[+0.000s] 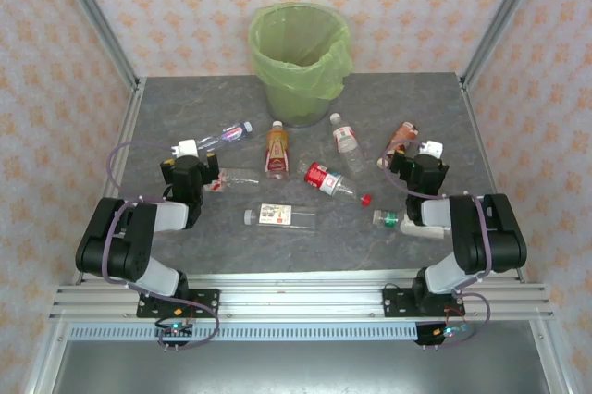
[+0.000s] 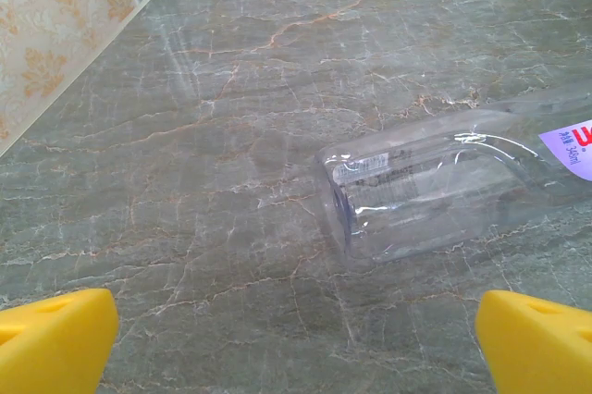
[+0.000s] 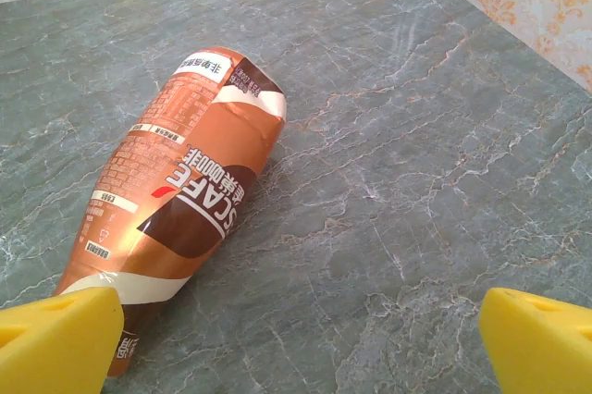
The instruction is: Put the plastic bottles in the bin
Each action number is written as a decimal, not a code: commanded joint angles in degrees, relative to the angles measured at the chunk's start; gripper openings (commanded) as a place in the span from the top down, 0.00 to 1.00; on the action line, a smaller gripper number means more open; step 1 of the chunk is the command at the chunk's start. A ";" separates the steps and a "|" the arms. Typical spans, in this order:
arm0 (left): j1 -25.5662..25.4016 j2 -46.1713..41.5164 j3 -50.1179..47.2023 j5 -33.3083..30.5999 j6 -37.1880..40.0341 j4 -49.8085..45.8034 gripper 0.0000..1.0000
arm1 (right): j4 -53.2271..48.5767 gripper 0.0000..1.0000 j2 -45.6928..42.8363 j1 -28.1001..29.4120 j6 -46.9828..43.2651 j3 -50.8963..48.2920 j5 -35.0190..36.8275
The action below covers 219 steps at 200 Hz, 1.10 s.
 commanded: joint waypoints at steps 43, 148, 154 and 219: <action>0.09 -0.36 0.53 -1.59 0.74 2.39 0.00 | 1.57 0.01 -0.17 0.00 0.86 0.37 1.05; 0.08 -0.41 0.53 -1.54 0.75 2.39 0.00 | 1.57 0.01 -0.26 0.02 0.85 0.36 0.87; 0.08 -0.41 0.48 -1.47 0.75 2.47 0.00 | 1.63 0.01 -0.29 0.06 0.83 0.31 0.87; 0.08 -5.44 6.58 -3.39 0.31 -13.05 0.00 | -3.38 0.01 -4.04 0.00 0.37 1.66 -0.26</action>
